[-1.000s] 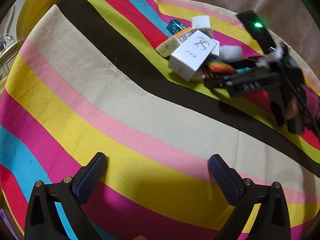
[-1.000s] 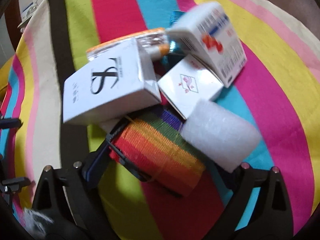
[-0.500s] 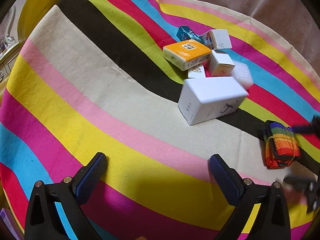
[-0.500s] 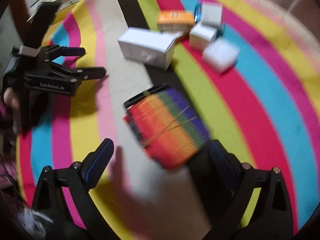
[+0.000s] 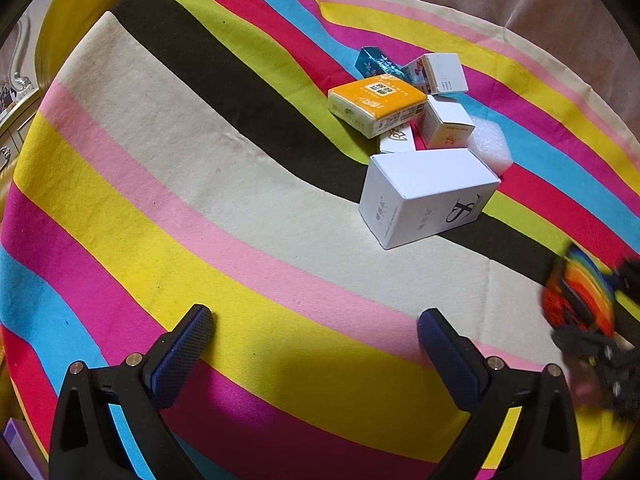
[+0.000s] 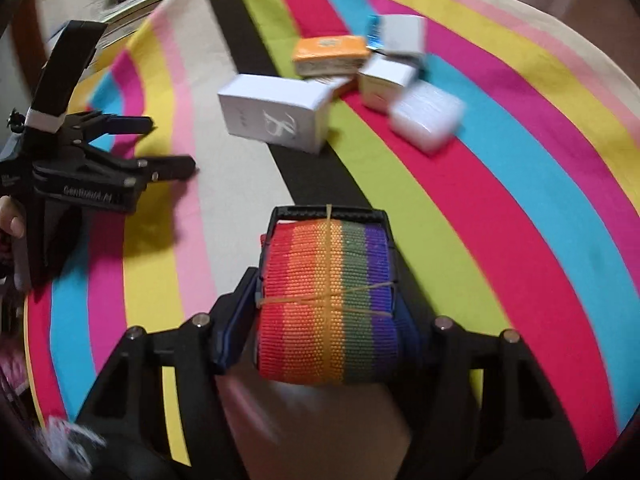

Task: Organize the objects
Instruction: 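Grasp the rainbow strap with the right tool, then grasp the white TS-logo box with the left tool while the right holds the strap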

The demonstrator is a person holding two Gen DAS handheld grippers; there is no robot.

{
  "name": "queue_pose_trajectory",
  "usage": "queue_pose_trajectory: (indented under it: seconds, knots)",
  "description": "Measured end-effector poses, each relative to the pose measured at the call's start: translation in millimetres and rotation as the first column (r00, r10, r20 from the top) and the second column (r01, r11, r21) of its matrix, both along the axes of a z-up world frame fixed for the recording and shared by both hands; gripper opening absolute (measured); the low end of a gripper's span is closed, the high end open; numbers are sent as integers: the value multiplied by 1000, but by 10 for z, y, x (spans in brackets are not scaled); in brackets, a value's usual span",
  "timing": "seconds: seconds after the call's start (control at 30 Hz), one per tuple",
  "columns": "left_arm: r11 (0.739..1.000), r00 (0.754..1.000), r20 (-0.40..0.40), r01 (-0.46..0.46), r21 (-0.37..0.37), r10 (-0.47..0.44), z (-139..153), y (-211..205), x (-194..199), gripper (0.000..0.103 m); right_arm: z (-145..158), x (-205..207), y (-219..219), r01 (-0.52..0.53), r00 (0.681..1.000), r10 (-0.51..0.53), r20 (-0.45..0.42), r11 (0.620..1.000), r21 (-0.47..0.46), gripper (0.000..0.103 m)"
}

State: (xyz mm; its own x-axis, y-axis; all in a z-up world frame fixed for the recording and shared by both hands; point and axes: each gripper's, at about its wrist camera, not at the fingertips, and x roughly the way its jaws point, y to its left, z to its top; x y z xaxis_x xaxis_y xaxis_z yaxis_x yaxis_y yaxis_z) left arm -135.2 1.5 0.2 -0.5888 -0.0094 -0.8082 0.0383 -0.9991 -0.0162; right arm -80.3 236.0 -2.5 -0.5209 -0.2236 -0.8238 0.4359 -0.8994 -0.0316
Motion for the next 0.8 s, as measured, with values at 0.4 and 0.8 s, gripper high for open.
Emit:
queue_pose_trajectory:
  seconds: [0.4, 0.8]
  knots:
    - [964, 976, 16, 216, -156, -216, 97, 298, -309, 98, 17, 374, 213, 381, 923, -381, -50, 925, -18, 66]
    - [843, 855, 26, 515, -156, -518, 92, 825, -1041, 69, -33, 352, 155, 422, 904, -422, -67, 906, -23, 66]
